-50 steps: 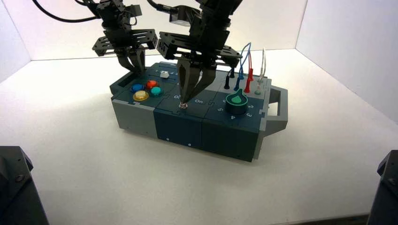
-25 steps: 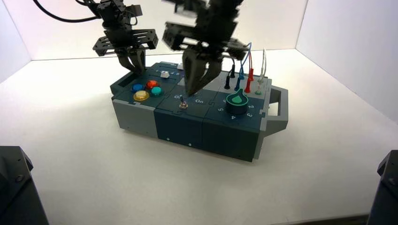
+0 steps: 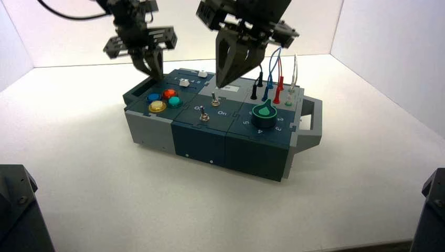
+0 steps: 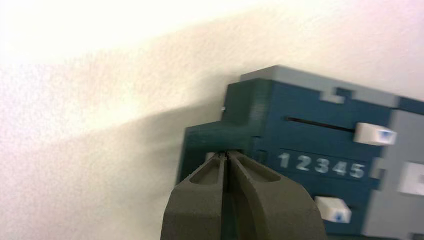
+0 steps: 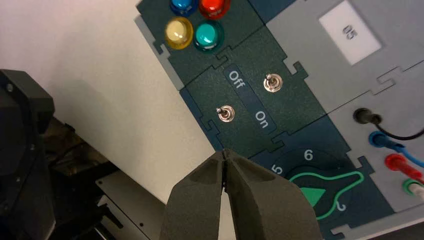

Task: Flip the bottom switch off with the right gripper.

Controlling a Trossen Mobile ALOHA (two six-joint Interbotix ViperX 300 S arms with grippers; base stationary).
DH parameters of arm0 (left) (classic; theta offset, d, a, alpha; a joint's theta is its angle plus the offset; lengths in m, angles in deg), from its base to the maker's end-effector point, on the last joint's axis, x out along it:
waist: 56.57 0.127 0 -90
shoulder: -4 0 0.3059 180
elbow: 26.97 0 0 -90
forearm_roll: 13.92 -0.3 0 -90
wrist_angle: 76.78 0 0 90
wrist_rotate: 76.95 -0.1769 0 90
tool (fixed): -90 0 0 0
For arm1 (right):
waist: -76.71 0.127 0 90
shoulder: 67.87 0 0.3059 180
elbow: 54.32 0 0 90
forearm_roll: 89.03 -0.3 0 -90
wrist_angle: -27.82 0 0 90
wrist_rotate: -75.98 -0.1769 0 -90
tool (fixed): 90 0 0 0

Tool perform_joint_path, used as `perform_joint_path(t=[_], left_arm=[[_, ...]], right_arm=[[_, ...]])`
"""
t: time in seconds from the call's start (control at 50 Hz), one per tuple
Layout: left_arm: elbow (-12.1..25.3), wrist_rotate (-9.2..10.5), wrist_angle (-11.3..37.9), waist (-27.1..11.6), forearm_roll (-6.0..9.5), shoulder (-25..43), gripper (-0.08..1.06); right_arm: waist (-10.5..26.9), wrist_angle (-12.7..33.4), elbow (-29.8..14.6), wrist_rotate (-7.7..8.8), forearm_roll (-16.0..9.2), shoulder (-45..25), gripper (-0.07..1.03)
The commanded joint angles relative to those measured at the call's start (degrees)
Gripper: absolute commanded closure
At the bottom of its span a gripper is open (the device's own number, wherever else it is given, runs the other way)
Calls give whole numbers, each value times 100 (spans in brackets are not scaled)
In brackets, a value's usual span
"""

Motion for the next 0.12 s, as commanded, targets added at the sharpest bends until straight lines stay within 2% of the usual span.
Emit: perform_joint_path(t=[0.02, 0.12], left_arm=[[202, -9, 44, -114, 18, -334, 101], [316, -18, 114, -220, 18, -308, 101]], right_arm=[[18, -35, -35, 53, 79, 264, 99], [18, -44, -9, 53, 114, 360, 99]])
